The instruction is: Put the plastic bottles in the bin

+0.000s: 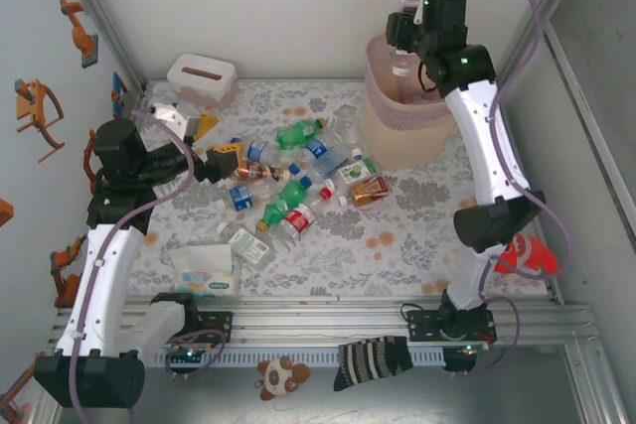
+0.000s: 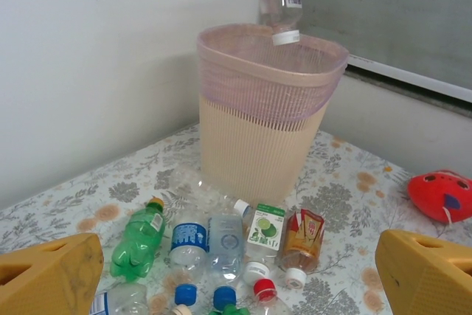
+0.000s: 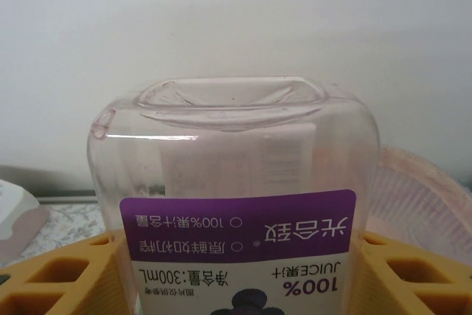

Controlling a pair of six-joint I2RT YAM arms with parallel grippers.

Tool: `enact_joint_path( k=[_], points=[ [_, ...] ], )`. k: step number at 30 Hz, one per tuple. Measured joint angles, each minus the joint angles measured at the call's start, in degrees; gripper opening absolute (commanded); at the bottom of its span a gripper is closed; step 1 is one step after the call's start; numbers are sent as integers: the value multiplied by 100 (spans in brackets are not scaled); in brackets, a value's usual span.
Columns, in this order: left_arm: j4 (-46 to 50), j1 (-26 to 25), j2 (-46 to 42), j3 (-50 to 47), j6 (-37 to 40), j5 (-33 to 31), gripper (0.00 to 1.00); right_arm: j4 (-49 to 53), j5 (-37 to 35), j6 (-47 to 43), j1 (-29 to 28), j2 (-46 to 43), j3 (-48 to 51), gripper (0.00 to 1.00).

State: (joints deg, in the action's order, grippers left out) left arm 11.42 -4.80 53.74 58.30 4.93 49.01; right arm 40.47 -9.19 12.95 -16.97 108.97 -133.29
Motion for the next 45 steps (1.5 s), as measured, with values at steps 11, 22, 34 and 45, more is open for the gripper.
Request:
enact_joint_path(
  k=[11, 22, 34, 45],
  points=[
    [17, -55, 0, 0, 28, -20, 95, 645, 1010, -76, 697, 671, -59, 51],
    [44, -116, 0, 0, 52, -142, 95, 946, 1869, 461, 667, 1169, 304, 51],
    [66, -214, -9, 0, 55, -210, 95, 2085, 2771, -575, 669, 2208, -190, 58],
    [111, -236, -9, 0, 74, -297, 96, 2341, 2750, -852, 673, 2424, -166, 70]
  ],
)
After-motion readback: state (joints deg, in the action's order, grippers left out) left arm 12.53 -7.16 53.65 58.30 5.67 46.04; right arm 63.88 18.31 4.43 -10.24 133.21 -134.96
